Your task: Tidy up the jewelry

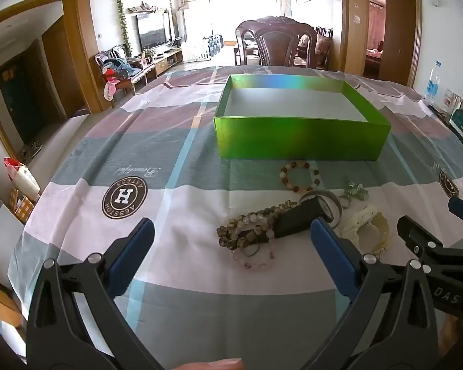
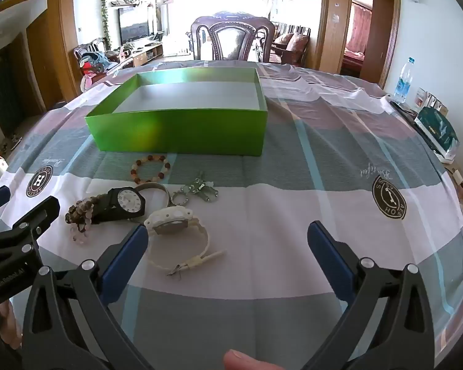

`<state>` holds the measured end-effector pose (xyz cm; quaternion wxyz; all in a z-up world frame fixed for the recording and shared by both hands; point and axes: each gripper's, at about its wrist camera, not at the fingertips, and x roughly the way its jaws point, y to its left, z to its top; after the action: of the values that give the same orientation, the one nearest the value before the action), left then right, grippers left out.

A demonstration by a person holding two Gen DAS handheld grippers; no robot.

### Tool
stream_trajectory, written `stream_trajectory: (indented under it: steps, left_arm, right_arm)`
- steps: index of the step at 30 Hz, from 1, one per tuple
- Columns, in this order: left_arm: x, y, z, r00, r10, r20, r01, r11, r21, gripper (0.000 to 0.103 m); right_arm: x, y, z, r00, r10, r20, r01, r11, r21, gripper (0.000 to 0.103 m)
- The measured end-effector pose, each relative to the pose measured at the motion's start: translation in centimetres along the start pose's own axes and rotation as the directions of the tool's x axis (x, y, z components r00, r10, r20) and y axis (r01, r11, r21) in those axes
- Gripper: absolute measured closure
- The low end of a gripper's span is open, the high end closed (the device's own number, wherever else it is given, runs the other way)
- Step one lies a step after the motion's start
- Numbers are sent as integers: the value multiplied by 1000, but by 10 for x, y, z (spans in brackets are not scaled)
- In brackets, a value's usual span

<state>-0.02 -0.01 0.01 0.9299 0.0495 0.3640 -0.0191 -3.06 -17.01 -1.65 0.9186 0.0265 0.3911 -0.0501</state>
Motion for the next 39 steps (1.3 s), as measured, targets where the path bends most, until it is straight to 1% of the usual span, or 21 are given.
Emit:
stream_trajectory:
  steps: [29,39]
  left_arm:
    - [0,2,-1,1000,0,-11,0,1000,-5,3]
    - [1,0,-12,1000,0,-14,0,1000,-4,3]
  right_arm:
    - [2,2,-3,1000,6,-10,-6,1000,5,2]
    - [2,2,-4,1000,7,-13,-7,1000,7,2]
